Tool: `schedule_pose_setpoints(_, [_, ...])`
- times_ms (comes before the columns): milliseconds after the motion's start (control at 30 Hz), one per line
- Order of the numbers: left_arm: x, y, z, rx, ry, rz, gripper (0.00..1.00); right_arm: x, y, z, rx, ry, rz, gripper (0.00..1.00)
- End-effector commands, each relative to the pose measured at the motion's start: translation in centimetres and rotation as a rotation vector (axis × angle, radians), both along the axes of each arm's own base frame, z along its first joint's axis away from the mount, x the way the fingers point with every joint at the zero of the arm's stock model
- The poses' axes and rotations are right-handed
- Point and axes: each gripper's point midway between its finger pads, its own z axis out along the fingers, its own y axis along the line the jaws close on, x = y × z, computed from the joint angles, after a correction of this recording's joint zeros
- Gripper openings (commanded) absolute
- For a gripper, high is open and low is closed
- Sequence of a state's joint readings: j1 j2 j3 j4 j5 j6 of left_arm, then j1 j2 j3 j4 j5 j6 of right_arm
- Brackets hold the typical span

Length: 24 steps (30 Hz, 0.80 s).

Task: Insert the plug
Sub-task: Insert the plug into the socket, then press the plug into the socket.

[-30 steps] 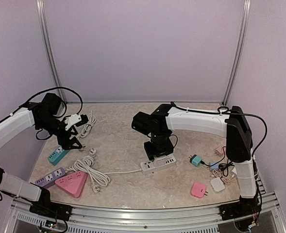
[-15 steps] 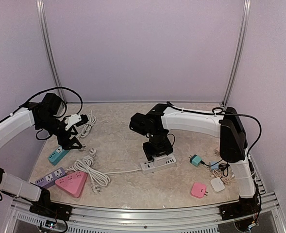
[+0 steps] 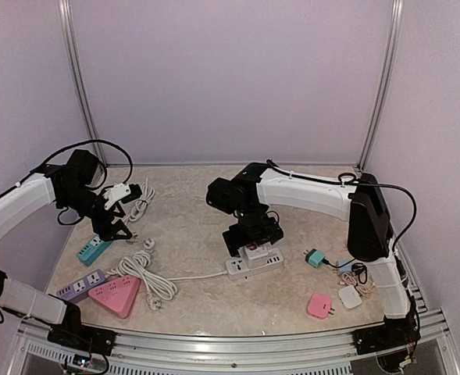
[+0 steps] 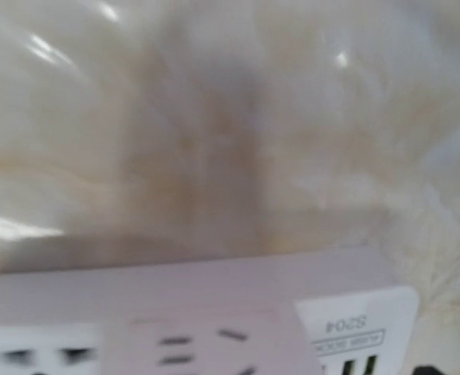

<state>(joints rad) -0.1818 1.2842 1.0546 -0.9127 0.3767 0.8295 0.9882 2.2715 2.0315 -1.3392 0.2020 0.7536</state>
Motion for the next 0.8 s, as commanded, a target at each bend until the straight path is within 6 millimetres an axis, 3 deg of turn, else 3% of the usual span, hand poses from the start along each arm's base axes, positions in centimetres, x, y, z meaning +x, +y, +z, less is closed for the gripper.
schedule_pose_setpoints(0, [-0.1,0.2,0.3,-0.007,-0.003,0.011,0.84,-0.9,-0.8,4.3,-0.008,-0.01,0.066,1.0])
schedule_pose_setpoints(100, [-0.1,0.2,0.2,-0.006,-0.001,0.012,0.84,-0.9,0.5,7.7,0.119,-0.071,0.101,0.99])
schedule_pose_setpoints(233, [-0.1,0.2,0.1,-0.004,0.001,0.013,0.84,-0.6,-0.8,10.8,0.162,-0.17,0.065,0.88])
schedule_pose_setpoints(267, [-0.1,0.2,0.1,-0.004,0.002,0.014,0.84,-0.6,-1.1,11.3,0.17,-0.188,0.056,0.81])
schedule_pose_setpoints(467, [0.0,0.2,0.2,-0.007,0.003,0.019,0.84,-1.9,0.4,10.2,0.241,-0.163,0.099,0.05])
schedule_pose_setpoints(500, [0.0,0.2,0.3,-0.008,0.0,0.02,0.84,-1.8,0.0,9.9,0.215,-0.163,0.092,0.0])
schedule_pose_setpoints(767, [-0.1,0.4,0.4,-0.002,-0.002,0.027,0.84,-1.5,0.6,8.6,0.172,-0.14,0.106,0.0])
